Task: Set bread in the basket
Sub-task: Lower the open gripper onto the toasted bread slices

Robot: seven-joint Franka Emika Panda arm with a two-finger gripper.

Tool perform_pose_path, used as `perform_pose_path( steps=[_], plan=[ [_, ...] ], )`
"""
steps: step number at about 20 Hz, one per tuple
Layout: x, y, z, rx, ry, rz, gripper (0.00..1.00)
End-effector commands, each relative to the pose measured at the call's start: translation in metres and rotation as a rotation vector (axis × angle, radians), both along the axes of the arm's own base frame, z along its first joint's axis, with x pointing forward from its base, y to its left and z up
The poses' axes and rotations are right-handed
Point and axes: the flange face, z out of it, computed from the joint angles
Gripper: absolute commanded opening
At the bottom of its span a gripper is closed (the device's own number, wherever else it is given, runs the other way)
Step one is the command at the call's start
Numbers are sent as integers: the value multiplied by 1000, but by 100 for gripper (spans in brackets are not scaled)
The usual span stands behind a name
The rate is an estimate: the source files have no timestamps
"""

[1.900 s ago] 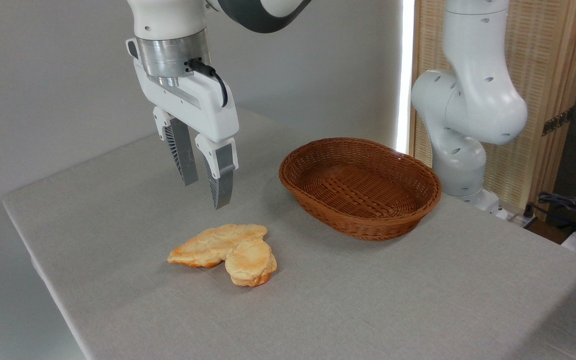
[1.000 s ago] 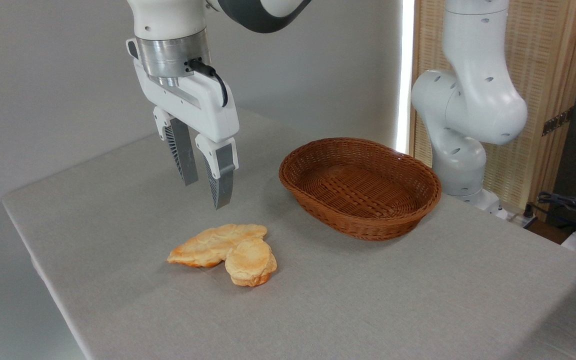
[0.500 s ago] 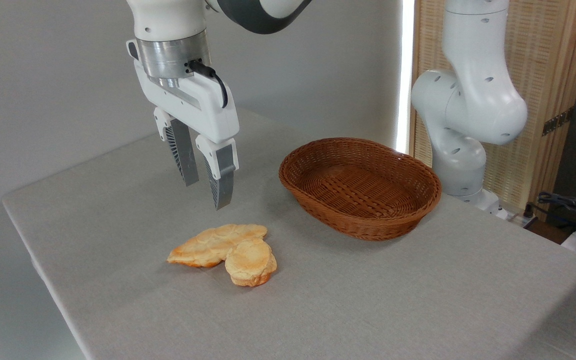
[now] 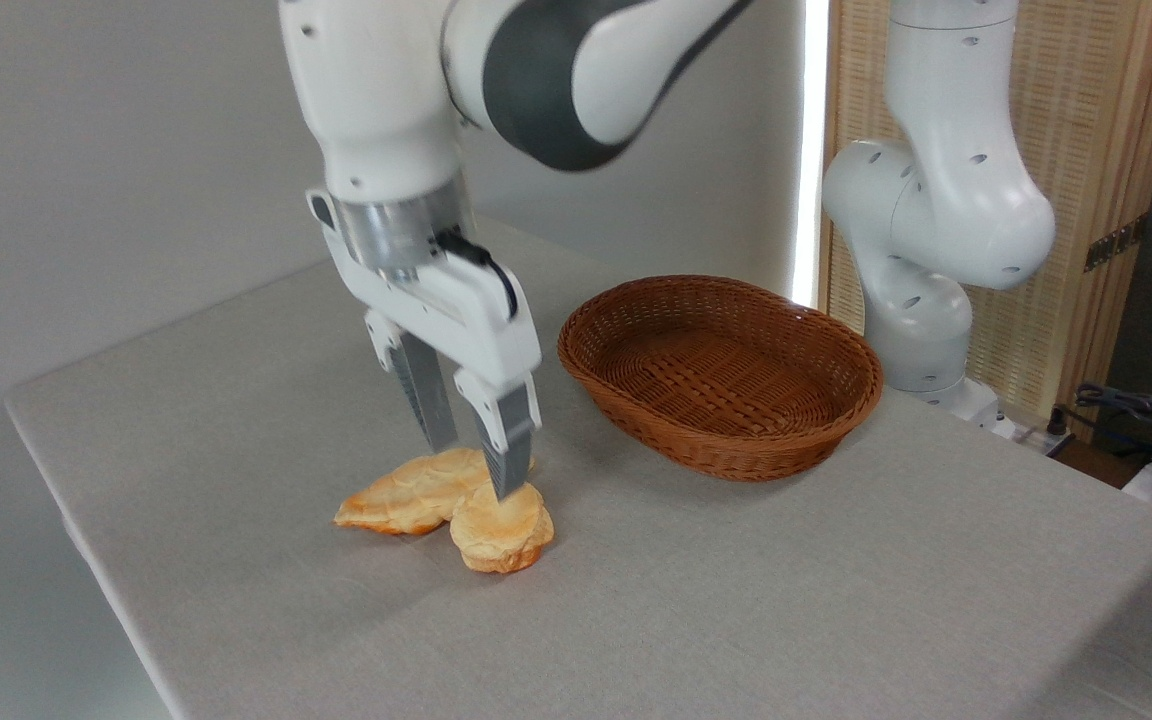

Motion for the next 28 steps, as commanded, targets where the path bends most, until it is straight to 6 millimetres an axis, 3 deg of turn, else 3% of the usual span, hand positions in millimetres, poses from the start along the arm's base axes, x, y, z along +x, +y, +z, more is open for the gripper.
perform_pose_path(
  steps=[1,3,7,12,28],
  plan=[
    [-9,7,-30,36,-6,-24,100],
    [-7,7,-45,35,-24,-18,100],
    [-4,3,-53,26,-19,-14,100],
    [-1,-2,-51,-77,-35,45,100],
    [1,-1,-68,-65,-4,23,100]
  ],
)
